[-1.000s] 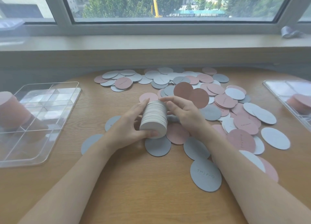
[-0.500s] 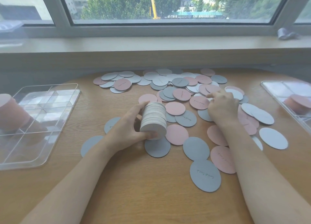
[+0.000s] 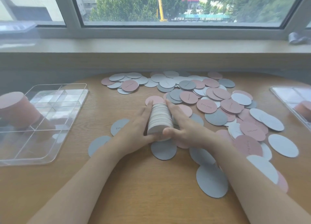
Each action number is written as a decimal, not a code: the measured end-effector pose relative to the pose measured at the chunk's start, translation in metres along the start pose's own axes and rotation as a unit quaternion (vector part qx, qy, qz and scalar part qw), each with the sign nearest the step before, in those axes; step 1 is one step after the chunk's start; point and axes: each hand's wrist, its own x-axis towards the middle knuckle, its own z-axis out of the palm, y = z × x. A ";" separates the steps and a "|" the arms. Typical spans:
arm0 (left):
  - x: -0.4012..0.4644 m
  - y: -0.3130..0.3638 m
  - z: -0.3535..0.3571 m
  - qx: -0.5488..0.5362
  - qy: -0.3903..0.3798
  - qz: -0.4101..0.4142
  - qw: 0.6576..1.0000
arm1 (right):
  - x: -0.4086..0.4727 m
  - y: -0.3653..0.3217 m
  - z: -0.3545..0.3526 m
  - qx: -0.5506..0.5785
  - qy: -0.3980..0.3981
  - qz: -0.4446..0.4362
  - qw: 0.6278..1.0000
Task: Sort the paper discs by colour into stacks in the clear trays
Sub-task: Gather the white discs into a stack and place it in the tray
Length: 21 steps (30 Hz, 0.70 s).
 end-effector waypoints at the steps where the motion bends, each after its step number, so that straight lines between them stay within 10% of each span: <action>1: 0.000 0.003 0.001 0.041 -0.001 0.002 0.999 | 0.001 -0.001 0.003 -0.011 -0.003 0.002 1.000; 21: -0.008 0.004 -0.027 -0.125 0.015 -0.038 0.991 | -0.016 0.000 -0.015 -0.016 0.021 -0.028 0.999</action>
